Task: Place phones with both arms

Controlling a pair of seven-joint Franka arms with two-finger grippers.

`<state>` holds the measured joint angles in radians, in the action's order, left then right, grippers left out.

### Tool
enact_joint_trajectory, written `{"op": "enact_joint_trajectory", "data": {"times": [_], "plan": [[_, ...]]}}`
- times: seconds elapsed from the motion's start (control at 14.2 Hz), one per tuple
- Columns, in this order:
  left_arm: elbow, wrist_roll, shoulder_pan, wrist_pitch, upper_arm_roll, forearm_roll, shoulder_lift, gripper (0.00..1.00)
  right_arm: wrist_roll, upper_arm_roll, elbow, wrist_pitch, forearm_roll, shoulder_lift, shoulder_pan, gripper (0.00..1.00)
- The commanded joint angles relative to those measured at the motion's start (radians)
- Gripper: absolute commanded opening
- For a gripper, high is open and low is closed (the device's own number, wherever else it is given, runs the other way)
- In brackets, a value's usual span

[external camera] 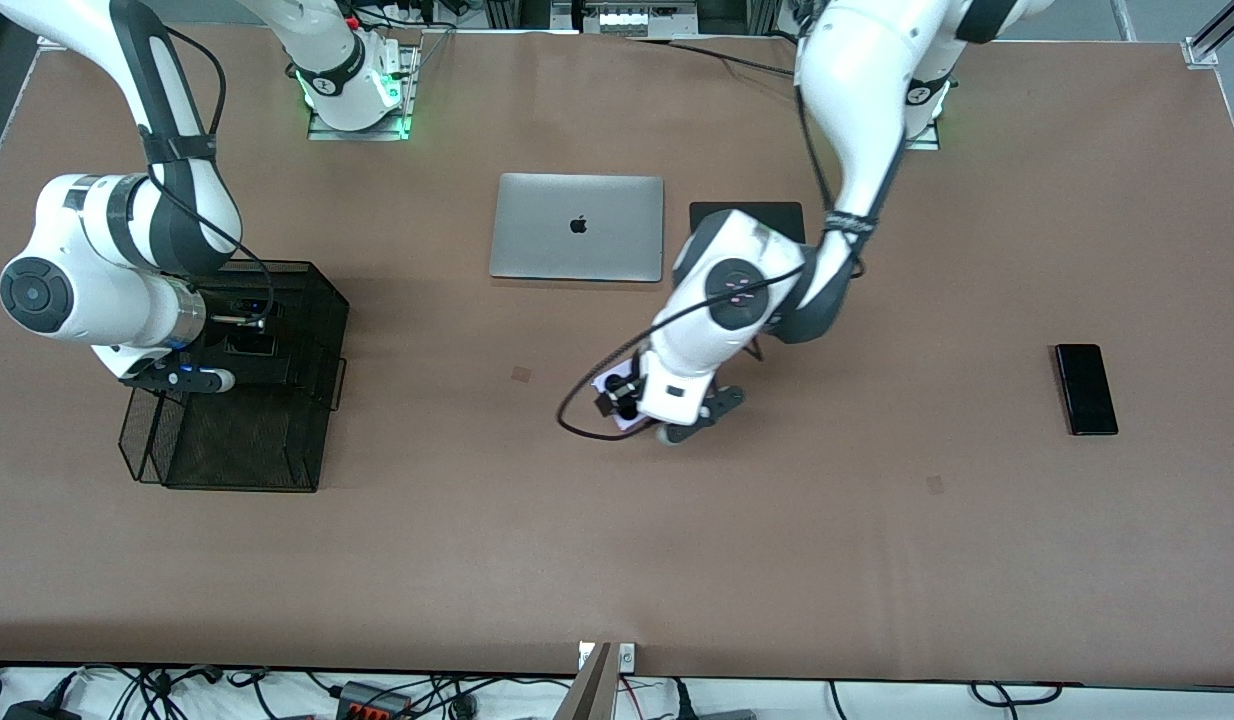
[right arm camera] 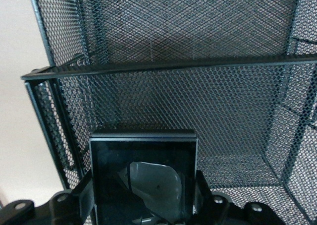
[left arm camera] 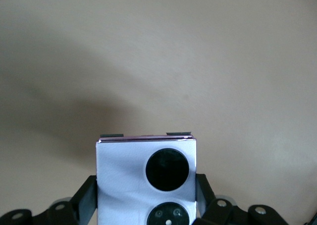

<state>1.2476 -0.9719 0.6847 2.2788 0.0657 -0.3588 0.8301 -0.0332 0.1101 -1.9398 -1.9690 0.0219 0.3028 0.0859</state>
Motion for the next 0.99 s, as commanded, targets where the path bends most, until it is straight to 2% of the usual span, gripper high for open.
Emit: {"op": "enact_joint_trajectory", "data": {"times": [0.0,0.07,0.21,0.28,0.42,0.7,0.92], "plan": [[-0.068,0.139,0.042,0.051,0.017,0.011,0.063,0.38,-0.013,-0.006,-0.004,-0.011,-0.01,-0.005,-0.005,0.79],[-0.071,0.172,0.056,0.091,0.016,0.012,0.078,0.38,-0.011,-0.006,0.002,-0.011,-0.008,-0.004,-0.005,1.0],[-0.097,0.193,0.094,0.163,0.014,0.009,0.121,0.38,-0.011,-0.006,0.039,0.004,-0.008,-0.008,-0.005,1.0],[-0.143,0.179,0.13,0.165,0.022,0.011,0.156,0.38,-0.01,-0.006,0.051,0.004,-0.008,-0.017,-0.003,1.0],[-0.194,0.159,0.196,0.166,0.097,0.011,0.208,0.38,-0.007,-0.006,0.093,0.027,-0.005,-0.034,-0.005,1.0],[-0.195,0.294,0.239,0.174,0.121,0.037,0.247,0.38,0.016,-0.006,0.273,0.148,-0.007,-0.022,-0.008,1.0],[-0.2,0.286,0.288,0.209,0.171,0.034,0.279,0.38,0.016,-0.007,0.323,0.15,-0.005,-0.019,-0.003,1.0]]}}
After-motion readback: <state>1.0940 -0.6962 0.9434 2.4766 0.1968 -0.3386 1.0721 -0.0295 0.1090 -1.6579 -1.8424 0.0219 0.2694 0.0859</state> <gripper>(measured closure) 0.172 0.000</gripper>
